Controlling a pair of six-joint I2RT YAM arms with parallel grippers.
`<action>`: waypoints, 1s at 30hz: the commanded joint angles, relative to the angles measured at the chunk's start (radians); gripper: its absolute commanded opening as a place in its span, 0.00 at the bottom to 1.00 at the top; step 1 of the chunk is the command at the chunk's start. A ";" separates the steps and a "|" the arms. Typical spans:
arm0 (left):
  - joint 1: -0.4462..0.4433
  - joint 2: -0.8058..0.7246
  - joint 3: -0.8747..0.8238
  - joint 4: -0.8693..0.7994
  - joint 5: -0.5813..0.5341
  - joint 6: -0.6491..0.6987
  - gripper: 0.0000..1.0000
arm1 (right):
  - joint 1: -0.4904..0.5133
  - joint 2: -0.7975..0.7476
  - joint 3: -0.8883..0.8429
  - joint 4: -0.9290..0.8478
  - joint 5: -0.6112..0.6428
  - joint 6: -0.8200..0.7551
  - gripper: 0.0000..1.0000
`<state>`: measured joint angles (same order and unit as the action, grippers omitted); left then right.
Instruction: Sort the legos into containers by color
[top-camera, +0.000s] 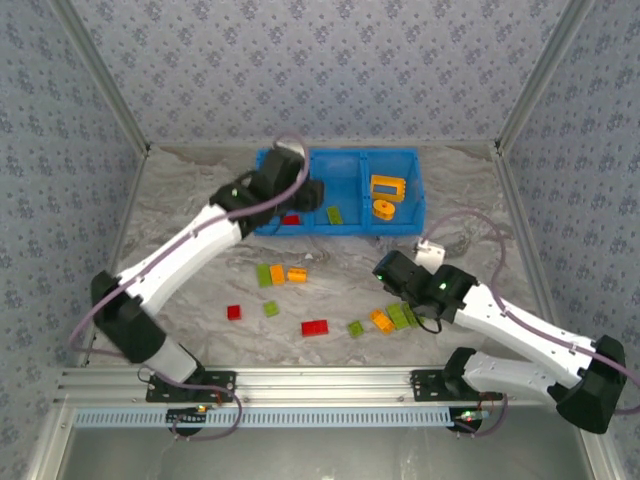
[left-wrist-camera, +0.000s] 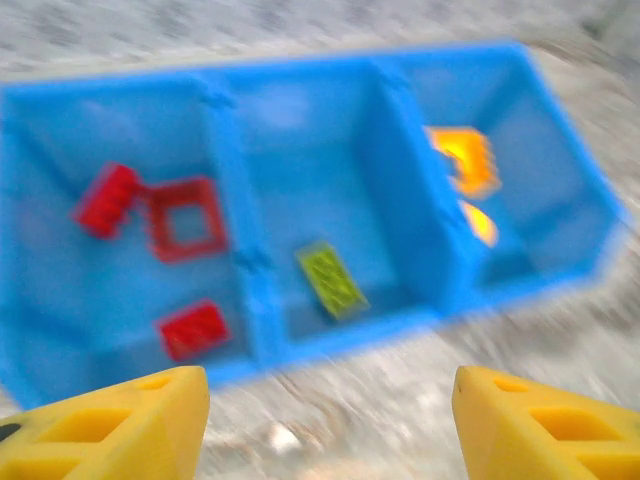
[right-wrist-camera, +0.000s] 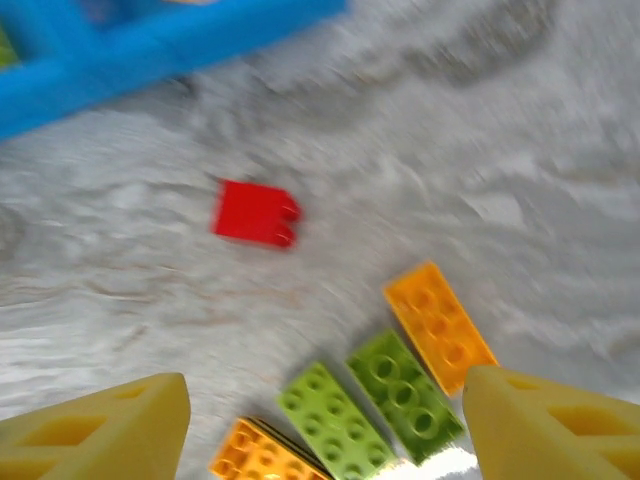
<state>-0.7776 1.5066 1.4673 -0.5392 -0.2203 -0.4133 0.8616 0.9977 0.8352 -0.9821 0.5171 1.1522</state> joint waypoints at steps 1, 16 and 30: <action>-0.115 -0.093 -0.198 0.132 0.053 0.030 0.66 | -0.081 -0.055 -0.072 -0.062 -0.167 0.200 0.82; -0.538 -0.277 -0.540 0.274 -0.068 -0.109 0.66 | -0.290 0.003 -0.247 0.178 -0.442 0.486 0.98; -0.549 -0.311 -0.518 0.251 -0.103 -0.111 0.65 | -0.386 0.104 -0.337 0.333 -0.494 0.450 0.85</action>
<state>-1.3186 1.2331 0.9264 -0.3019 -0.3008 -0.5129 0.4881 1.0817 0.5140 -0.6807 0.0387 1.6077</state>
